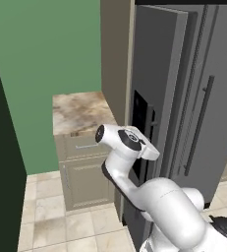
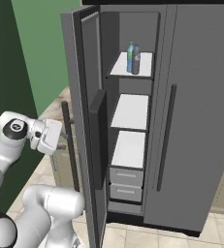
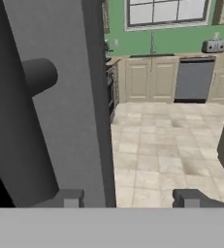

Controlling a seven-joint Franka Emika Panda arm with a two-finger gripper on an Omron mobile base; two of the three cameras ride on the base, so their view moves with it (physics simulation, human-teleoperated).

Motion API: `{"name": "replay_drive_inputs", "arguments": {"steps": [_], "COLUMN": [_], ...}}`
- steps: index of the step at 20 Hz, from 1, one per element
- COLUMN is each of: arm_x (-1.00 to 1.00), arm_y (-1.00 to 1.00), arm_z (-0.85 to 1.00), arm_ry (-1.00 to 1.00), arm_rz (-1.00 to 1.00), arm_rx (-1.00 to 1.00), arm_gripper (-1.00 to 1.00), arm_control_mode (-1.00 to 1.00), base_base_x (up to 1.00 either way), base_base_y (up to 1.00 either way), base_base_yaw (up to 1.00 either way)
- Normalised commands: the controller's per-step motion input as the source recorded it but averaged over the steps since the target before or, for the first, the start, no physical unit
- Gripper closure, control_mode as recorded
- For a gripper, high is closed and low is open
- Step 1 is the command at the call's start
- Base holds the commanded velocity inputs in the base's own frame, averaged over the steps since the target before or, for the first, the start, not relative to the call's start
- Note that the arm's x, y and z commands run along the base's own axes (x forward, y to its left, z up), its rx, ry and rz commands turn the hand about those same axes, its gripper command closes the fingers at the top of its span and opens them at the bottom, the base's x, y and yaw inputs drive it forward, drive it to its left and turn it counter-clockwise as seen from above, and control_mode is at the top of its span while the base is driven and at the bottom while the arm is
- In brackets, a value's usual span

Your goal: Take the bottled waters from the counter and place them in the freezer to freeze. Close the freezer door after placing the bottles.

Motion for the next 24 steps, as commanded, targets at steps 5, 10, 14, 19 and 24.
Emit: {"name": "replay_drive_inputs", "arguments": {"steps": [5, 10, 14, 19, 24], "arm_x": [0.00, 0.00, -0.01, 0.06, 0.32], "arm_y": [0.05, 0.60, 0.47, 0.17, 0.00], "arm_z": [0.00, 0.05, 0.07, 0.04, 0.00], "arm_ry": [-0.03, -0.12, -0.07, -0.02, 0.00], "arm_rz": [0.00, 0.00, 0.00, 0.00, 0.00], "arm_rx": [-0.06, -0.04, -0.01, -0.02, -0.02], "arm_gripper": [-1.00, -1.00, -1.00, -1.00, -1.00], "arm_control_mode": [-1.00, -1.00, -1.00, -1.00, -1.00], "base_base_x": [0.00, 0.00, 0.00, 0.00, 0.00], "base_base_y": [0.00, 0.00, 0.00, 0.00, 0.00], "base_base_yaw": [0.00, 0.00, 0.00, 0.00, 0.00]}}
